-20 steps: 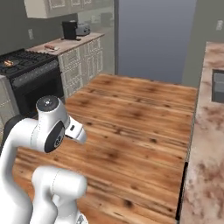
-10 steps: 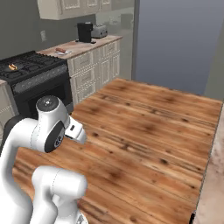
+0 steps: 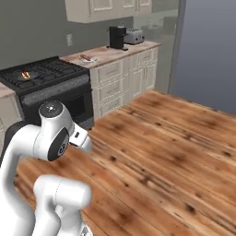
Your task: Place the cold items (eggplant and orange) from the fridge in one tupperware on the dining counter. Place the warm items (hot dog and kebab skewer) in the stove area in another tupperware.
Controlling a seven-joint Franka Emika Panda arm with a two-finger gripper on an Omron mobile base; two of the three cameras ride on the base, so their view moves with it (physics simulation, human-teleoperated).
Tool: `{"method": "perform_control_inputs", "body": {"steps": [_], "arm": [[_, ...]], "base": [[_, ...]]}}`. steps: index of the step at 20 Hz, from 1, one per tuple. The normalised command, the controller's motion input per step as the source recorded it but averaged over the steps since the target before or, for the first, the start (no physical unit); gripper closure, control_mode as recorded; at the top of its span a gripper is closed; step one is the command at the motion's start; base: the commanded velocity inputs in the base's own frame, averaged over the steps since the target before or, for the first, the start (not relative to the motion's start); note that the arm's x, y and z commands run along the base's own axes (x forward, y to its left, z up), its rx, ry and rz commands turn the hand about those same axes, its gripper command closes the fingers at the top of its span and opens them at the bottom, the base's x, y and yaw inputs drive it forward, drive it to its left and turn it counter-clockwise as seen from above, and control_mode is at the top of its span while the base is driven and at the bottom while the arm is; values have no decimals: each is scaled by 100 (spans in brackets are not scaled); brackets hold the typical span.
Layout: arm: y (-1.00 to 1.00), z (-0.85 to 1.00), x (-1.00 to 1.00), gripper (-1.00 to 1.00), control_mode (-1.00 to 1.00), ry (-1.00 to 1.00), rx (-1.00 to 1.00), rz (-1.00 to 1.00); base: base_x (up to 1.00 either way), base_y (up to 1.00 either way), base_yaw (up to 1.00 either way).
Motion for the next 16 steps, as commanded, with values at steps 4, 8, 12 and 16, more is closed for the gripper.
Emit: {"method": "perform_control_inputs", "body": {"steps": [4, 8, 12, 16], "arm": [[0, 0, 0, -100, 100, 0, 0, 0], [0, 0, 0, -100, 100, 0, 0, 0], [0, 0, 0, -100, 100, 0, 0, 0], [0, 0, 0, -100, 100, 0, 0, 0]], "base": [[100, 0, 43], [100, -5, 48], [100, -9, 51], [100, -12, 50]]}}
